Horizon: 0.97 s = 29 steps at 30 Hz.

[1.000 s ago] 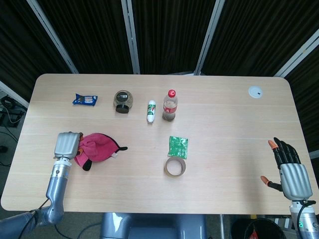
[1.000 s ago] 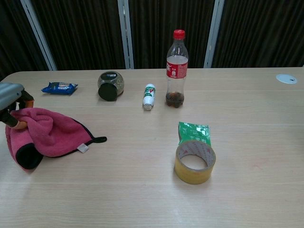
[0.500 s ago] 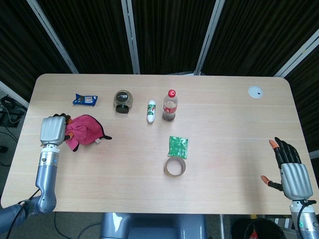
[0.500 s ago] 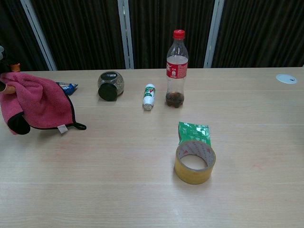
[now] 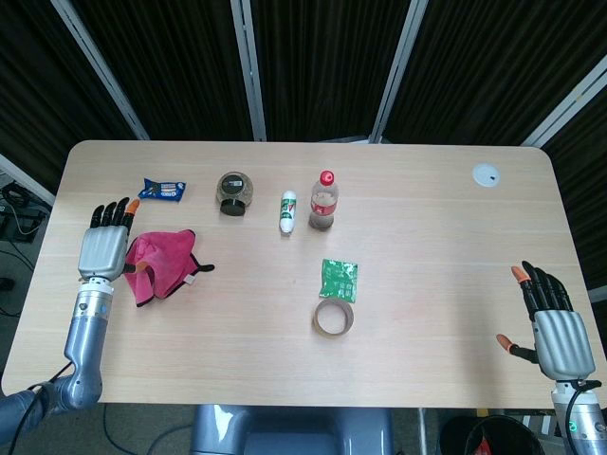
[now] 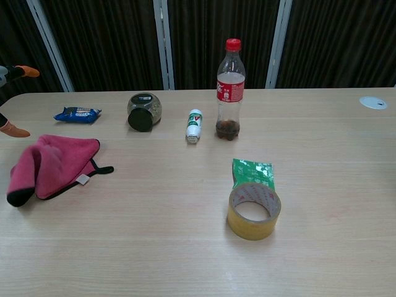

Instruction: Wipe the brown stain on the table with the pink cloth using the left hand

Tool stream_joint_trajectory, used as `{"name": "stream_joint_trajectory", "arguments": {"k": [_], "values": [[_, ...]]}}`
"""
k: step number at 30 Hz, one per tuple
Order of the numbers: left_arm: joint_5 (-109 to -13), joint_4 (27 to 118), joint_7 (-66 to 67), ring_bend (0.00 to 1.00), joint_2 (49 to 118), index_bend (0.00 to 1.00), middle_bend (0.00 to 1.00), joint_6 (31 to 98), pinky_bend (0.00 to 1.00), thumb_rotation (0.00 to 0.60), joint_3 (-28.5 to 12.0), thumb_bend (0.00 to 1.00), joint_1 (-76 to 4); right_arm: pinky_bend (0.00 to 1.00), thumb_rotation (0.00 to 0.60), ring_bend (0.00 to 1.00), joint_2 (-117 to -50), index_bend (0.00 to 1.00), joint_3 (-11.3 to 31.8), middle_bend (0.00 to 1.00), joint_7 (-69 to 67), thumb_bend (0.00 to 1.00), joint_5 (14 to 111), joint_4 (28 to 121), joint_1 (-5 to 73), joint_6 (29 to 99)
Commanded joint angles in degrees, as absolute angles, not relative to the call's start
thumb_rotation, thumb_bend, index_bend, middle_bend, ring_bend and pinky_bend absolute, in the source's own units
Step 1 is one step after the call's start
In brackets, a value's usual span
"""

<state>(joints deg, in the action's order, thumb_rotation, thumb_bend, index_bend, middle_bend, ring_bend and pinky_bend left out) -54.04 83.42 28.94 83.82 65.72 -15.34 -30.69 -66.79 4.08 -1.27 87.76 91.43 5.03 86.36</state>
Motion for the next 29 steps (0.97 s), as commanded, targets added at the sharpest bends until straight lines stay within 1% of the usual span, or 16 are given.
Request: {"name": "stream_joint_trajectory", "arguments": {"k": [1,6,14,21,26,29], "values": [[-55.84,86.06,27.25,0.00,82.13,0.04,0.00,66.85,0.00,0.600,-14.49,0.04,-29.70,0.08,0.600,0.00,-66.77,0.01,4.10,0.00,-1.32,0.00,87.69,91.43,5.03,86.31],[-61.85,90.61,24.31,0.00,78.32,0.02,0.00,69.88,0.00,0.600,-10.91,0.03,-26.58,0.08,0.600,0.00,-66.76,0.01,4.09,0.00,-1.37,0.00,87.75,91.33,5.08,86.24],[-70.40,96.29,20.21,0.00,71.00,0.01,0.00,77.51,0.00,0.600,-4.95,0.03,-19.40,0.08,0.600,0.00,-66.96,0.01,4.25,0.00,0.03,0.00,87.95,90.92,5.17,86.57],[-78.75,95.34,14.62,0.00,66.61,0.00,0.00,84.24,0.00,0.600,0.53,0.00,-12.94,0.08,0.600,0.00,-67.31,0.01,4.31,0.00,1.11,0.00,87.97,90.82,4.99,87.07],[-83.94,94.16,9.82,0.00,64.94,0.00,0.00,88.88,0.00,0.600,2.96,0.00,-9.07,0.08,0.600,0.00,-67.29,0.01,4.08,0.00,1.60,0.00,88.76,90.86,4.85,87.63],[-85.61,93.30,7.96,0.00,64.71,0.00,0.00,90.52,0.00,0.600,3.61,0.00,-7.66,0.08,0.600,0.00,-67.30,0.01,3.99,0.00,1.78,0.00,88.81,90.87,4.77,87.69]]}}
